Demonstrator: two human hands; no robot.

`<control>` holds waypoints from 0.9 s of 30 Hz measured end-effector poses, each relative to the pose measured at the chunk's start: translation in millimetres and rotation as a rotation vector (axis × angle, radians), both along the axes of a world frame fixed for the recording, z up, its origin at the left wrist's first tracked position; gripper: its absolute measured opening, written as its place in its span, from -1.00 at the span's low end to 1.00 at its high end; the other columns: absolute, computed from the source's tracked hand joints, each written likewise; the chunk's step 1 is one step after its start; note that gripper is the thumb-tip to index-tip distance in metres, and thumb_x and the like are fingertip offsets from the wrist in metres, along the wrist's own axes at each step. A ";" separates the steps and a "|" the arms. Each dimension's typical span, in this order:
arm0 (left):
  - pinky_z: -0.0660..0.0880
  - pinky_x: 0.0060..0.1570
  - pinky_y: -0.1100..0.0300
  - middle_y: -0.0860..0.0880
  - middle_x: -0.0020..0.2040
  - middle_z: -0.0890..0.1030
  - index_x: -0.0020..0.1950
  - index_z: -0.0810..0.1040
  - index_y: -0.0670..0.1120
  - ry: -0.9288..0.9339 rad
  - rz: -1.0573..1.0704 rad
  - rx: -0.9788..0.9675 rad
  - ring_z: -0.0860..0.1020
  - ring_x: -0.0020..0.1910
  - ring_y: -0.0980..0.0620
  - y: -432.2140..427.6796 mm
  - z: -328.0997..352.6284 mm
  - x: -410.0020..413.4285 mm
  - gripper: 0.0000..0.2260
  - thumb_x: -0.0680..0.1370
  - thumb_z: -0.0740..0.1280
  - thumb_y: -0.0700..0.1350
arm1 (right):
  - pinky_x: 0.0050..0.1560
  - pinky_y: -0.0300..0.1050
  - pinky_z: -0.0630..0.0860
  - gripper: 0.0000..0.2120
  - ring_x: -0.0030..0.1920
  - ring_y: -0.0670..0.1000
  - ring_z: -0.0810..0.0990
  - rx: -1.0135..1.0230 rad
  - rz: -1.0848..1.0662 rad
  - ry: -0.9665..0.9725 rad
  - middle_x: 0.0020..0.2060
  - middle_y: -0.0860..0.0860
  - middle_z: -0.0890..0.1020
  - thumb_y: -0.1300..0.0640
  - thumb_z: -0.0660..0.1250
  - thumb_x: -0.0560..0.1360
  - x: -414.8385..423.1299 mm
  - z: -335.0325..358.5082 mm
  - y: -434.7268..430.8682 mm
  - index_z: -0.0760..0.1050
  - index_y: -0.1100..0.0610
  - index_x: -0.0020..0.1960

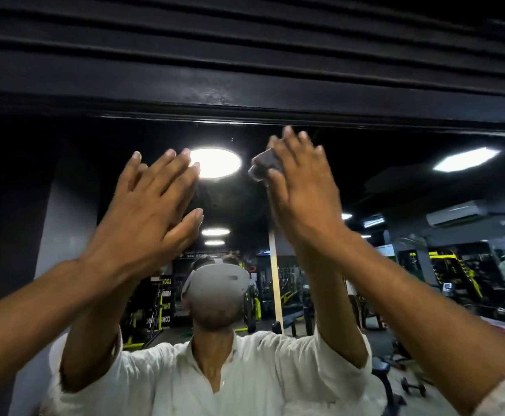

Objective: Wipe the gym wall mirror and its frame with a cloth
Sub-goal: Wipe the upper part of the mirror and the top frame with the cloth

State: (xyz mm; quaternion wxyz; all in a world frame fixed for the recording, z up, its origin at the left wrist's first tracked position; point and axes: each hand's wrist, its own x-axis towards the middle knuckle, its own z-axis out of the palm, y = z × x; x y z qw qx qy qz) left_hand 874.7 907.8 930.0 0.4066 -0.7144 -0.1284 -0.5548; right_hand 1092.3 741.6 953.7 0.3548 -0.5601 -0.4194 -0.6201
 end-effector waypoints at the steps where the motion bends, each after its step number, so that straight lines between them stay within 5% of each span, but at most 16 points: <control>1: -0.06 0.67 -0.25 -0.05 0.75 0.07 0.75 0.10 -0.04 -0.032 -0.002 -0.027 -0.02 0.73 0.01 2.8 2.2 -0.8 -0.32 0.70 -0.08 0.29 | 0.68 0.05 -0.15 -0.47 0.70 0.07 -0.05 0.078 0.039 0.098 0.71 0.04 0.07 -0.10 -0.02 0.77 2.7 10.9 -2.3 0.12 0.03 0.70; 5: -0.09 0.69 -0.19 -0.05 0.76 -0.03 0.76 -0.01 -0.04 -0.050 -0.020 -0.077 -0.12 0.73 0.03 5.2 1.9 4.2 -0.27 0.68 -0.12 0.34 | 0.68 0.14 -0.12 -0.43 0.70 0.16 -0.11 0.192 0.043 0.327 0.70 0.17 -0.04 -0.07 -0.03 0.77 -32.9 30.3 20.2 0.02 0.12 0.72; 13: -0.04 0.68 -0.16 -0.10 0.72 0.18 0.72 0.14 -0.12 -0.156 -0.225 -0.092 0.08 0.72 -0.02 7.4 -3.2 -7.2 -0.41 0.72 -0.01 0.10 | 0.69 0.05 -0.11 -0.45 0.70 0.07 -0.05 -0.114 0.026 -0.090 0.70 0.07 0.06 -0.08 0.05 0.74 -86.4 -16.2 53.5 0.14 0.03 0.69; 19: 0.02 0.67 -0.23 -0.16 0.72 0.18 0.71 0.16 -0.17 0.006 -0.005 0.051 0.11 0.71 -0.12 9.4 -19.0 -9.4 -0.35 0.72 -0.05 0.19 | 0.69 0.15 -0.06 -0.41 0.70 0.00 -0.09 0.138 0.114 0.243 0.71 0.01 0.05 -0.12 -0.05 0.70 -40.4 -41.4 23.4 0.07 0.00 0.70; 25: 0.07 0.67 -0.23 -0.18 0.72 0.15 0.72 0.15 -0.18 0.035 0.023 0.087 0.09 0.72 -0.13 10.0 -37.9 -7.8 -0.34 0.71 -0.02 0.18 | 0.69 0.07 -0.12 -0.43 0.71 0.07 -0.07 -0.386 -0.053 -0.265 0.71 0.04 0.00 -0.09 -0.03 0.76 -42.9 -169.5 11.1 0.06 0.09 0.71; 27: 0.06 0.67 -0.23 -0.19 0.73 0.12 0.72 0.13 -0.18 0.039 0.031 0.088 0.07 0.72 -0.14 11.4 -44.1 -6.7 -0.33 0.71 -0.03 0.19 | 0.69 0.06 -0.12 -0.44 0.70 0.01 -0.08 -0.298 -0.075 -0.173 0.71 0.01 0.01 -0.08 -0.02 0.74 -17.2 -148.9 -1.7 0.08 0.06 0.71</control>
